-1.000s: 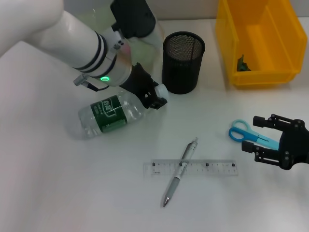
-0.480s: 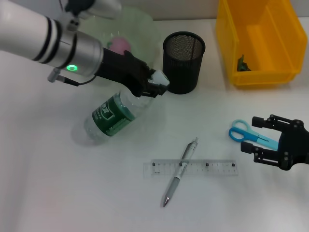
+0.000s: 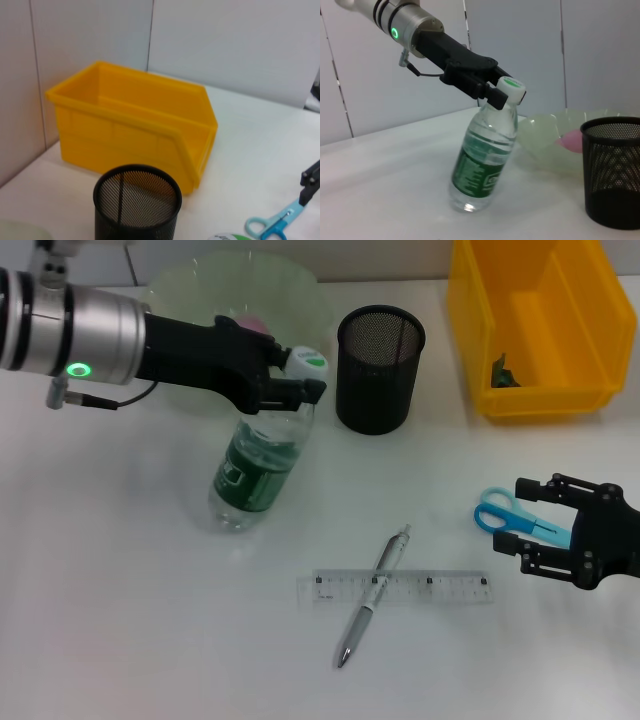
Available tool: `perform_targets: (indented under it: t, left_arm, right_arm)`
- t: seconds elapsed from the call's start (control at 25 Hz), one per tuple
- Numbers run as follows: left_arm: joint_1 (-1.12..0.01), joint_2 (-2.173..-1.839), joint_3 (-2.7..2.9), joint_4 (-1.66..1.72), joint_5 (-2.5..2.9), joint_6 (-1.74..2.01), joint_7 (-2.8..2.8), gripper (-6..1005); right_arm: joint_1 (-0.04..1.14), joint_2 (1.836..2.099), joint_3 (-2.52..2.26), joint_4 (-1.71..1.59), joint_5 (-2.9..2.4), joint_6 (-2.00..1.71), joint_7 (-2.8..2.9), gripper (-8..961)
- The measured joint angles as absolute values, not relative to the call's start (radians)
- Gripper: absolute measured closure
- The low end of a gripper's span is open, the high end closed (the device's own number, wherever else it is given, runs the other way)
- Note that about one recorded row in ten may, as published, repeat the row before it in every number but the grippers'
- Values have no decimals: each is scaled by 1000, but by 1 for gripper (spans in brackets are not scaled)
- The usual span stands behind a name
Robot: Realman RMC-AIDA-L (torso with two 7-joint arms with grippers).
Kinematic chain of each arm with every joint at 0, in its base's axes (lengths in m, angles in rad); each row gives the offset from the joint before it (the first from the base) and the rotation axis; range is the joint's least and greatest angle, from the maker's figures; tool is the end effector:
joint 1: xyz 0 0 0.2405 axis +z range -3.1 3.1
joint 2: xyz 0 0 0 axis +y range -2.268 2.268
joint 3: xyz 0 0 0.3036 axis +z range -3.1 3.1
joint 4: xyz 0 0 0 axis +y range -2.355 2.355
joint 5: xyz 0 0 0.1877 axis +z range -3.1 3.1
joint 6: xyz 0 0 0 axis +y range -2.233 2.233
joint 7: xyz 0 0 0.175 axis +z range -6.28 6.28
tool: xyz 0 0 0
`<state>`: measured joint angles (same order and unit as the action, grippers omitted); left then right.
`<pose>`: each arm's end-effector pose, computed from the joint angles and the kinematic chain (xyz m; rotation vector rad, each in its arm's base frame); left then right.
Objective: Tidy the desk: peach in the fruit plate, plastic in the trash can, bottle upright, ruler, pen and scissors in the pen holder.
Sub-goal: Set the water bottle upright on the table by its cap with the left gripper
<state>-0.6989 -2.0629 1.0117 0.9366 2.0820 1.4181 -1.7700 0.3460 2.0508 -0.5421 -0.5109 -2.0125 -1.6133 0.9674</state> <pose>-0.1955 0.4044 -0.0506 -2.8476 -0.4609 -0.3219 0.3382 0.2784 -0.0441 -2.5988 0.4762 0.7019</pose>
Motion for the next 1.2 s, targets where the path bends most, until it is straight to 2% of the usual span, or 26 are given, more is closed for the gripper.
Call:
perform_targets:
  t: [0.48,0.68,1.2]
  left_arm:
    - [-643,-2059,912,938,2018,1486,-1681,553]
    - [-580,-2037,909,925,1890,1493,-1612,554]
    - [-539,-2042,876,914,1861,1494,-1530,545]
  right_arm:
    - [362,2051,-559,-505,-2012,-1621,976,212]
    - [367,2052,-570,-503,-2013,-1622,976,212]
    - [383,2062,-588,-503,-2013,-1623,975,212]
